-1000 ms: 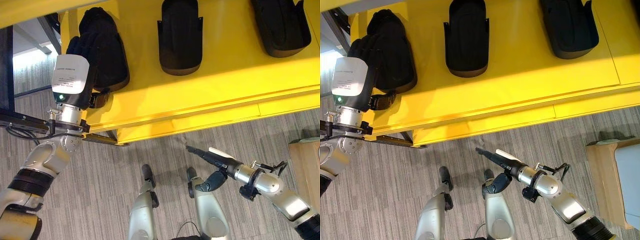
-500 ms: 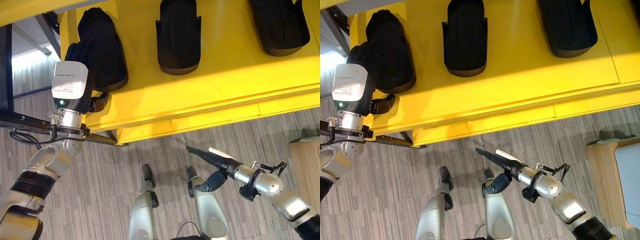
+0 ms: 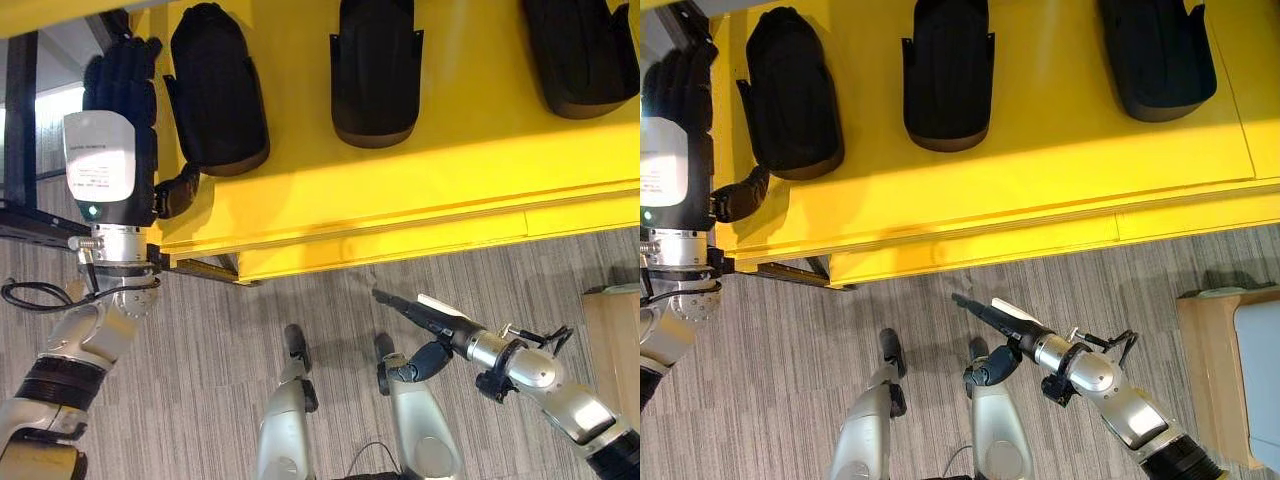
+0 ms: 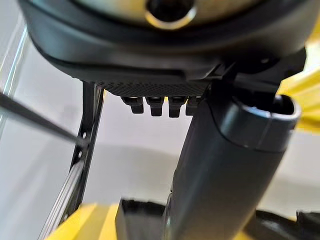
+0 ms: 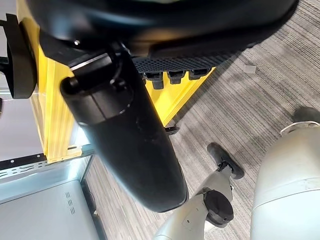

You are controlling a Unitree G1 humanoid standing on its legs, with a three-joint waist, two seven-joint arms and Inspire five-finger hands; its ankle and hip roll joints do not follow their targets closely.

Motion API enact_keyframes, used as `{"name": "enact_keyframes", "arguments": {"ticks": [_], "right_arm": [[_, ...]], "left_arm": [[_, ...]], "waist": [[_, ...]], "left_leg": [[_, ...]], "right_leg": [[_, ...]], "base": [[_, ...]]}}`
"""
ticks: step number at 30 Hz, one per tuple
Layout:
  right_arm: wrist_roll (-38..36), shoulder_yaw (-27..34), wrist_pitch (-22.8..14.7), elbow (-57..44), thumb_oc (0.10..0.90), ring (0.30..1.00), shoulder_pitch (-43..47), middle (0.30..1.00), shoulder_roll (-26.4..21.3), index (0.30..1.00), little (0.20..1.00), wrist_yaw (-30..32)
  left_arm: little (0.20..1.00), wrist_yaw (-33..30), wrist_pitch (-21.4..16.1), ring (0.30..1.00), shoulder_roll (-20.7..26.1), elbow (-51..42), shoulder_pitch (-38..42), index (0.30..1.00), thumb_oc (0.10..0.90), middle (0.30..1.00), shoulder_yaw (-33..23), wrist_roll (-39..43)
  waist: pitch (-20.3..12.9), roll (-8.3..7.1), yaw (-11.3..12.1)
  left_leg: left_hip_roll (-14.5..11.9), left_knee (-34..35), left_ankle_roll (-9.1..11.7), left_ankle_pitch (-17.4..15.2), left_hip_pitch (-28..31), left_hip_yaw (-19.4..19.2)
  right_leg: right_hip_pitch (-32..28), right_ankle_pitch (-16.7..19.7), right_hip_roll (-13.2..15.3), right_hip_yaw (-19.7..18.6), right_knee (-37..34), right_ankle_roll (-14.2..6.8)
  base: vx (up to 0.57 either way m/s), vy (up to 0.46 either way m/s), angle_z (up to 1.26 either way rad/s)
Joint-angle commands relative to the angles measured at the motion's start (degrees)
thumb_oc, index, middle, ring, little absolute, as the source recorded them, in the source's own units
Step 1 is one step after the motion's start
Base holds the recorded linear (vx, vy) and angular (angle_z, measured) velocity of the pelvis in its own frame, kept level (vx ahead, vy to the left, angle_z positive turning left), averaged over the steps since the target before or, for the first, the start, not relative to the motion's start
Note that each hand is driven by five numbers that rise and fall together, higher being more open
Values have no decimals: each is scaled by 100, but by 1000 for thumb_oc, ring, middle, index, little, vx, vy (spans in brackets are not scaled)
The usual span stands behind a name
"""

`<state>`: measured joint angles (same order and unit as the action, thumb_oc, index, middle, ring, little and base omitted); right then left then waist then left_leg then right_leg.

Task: Move parts from the plastic box to the shelf.

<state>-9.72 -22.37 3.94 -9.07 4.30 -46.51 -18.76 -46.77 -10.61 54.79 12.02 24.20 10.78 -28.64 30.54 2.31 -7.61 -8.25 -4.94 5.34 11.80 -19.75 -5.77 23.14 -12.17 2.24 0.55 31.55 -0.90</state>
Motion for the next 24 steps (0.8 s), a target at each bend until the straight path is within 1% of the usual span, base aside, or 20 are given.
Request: {"name": "enact_keyframes", "arguments": {"ticks": [1,5,8,12,13,14,15,17,20,21,22,23,24], "right_arm": [[-197,-100,-518,-520,900,1000,159,1000,235,1000,1000,66],[-183,-155,-520,-509,900,1000,107,1000,285,1000,1000,93],[-213,-189,-530,-508,900,1000,88,1000,284,1000,1000,127],[-219,-214,-525,-506,900,1000,56,1000,332,1000,1000,114],[-219,-226,-514,-532,900,1000,7,1000,378,1000,1000,157],[-226,-228,-513,-536,900,1000,-4,1000,386,1000,1000,172],[-382,-184,-553,-568,900,1000,-85,1000,410,1000,1000,296],[-713,91,-776,-569,900,1000,-362,1000,512,1000,1000,662],[-962,547,-1150,-485,900,1000,-720,1000,594,1000,1000,1021],[-997,639,-1183,-467,900,1000,-789,1000,612,1000,1000,1053],[-983,852,-1274,-435,900,1000,-961,1000,660,1000,1000,1121],[-1035,1146,-1354,-438,900,1000,-1204,1000,698,1000,1000,1236],[-1074,1316,-1341,-449,900,1000,-1333,1000,714,1000,1000,1237]], "left_arm": [[1000,-766,-204,1000,127,-380,632,1000,900,1000,-637,-248],[1000,-846,-201,1000,114,-419,720,1000,900,1000,-742,-175],[1000,-937,-298,1000,110,-423,833,1000,900,1000,-735,-229],[1000,-811,-560,1000,104,-394,955,1000,900,1000,-668,-220],[1000,-698,-699,1000,73,-469,954,1000,900,1000,-633,-184],[1000,-675,-721,1000,66,-493,943,1000,900,1000,-632,-175],[1000,-520,-802,1000,33,-663,880,1000,900,1000,-627,-79],[1000,-266,-1016,1000,-43,-900,549,1000,900,1000,-748,146],[1000,204,-1278,1000,-159,-1136,-11,1000,900,1000,-976,447],[1000,343,-1295,1000,-188,-1195,-132,1000,900,1000,-1008,499],[1000,610,-1303,1000,-267,-1355,-434,1000,900,1000,-1089,628],[1000,1013,-1405,1000,-400,-1569,-861,1000,900,1000,-1170,975],[1000,1174,-1480,1000,-514,-1763,-1118,1000,900,1000,-1212,867]], "waist": [[-251,-250,-119],[-275,-267,-95],[-291,-282,-88],[-308,-291,-97],[-321,-298,-94],[-324,-298,-92],[-345,-305,-95],[-433,-321,-107],[-550,-333,-124],[-574,-334,-126],[-626,-336,-129],[-704,-334,-136],[-756,-332,-131]], "left_leg": [[-38,-722,-100,-951,65,-199],[-50,-739,-103,-940,98,-172],[-65,-752,-103,-935,98,-158],[-75,-753,-100,-942,127,-161],[-80,-733,-101,-940,153,-172],[-82,-726,-101,-938,162,-175],[-86,-703,-104,-945,214,-181],[-84,-659,-114,-974,332,-192],[-100,-556,-105,-965,488,-204],[-100,-541,-101,-963,517,-202],[-103,-518,-90,-959,575,-199],[-96,-453,-96,-961,696,-198],[-92,-417,-91,-958,763,-183]], "right_leg": [[-218,185,-70,154,-662,6],[-317,204,-77,168,-706,2],[-341,208,-86,178,-711,1],[-400,209,-103,174,-734,-7],[-447,214,-107,173,-776,-8],[-457,215,-109,173,-784,-7],[-525,212,-116,165,-823,-10],[-662,199,-130,152,-898,-30],[-853,199,-144,150,-1029,-50],[-891,198,-146,150,-1050,-52],[-967,200,-145,152,-1092,-59],[-1099,214,-131,163,-1188,-82],[-1193,216,-126,173,-1248,-87]], "base": [[0,0,0],[33,-34,2],[10,-28,0],[0,0,0],[0,0,0],[0,0,0],[13,-15,7],[10,-16,6],[0,0,0],[32,6,-1],[47,11,-2],[61,17,-2],[45,19,-2]]}}
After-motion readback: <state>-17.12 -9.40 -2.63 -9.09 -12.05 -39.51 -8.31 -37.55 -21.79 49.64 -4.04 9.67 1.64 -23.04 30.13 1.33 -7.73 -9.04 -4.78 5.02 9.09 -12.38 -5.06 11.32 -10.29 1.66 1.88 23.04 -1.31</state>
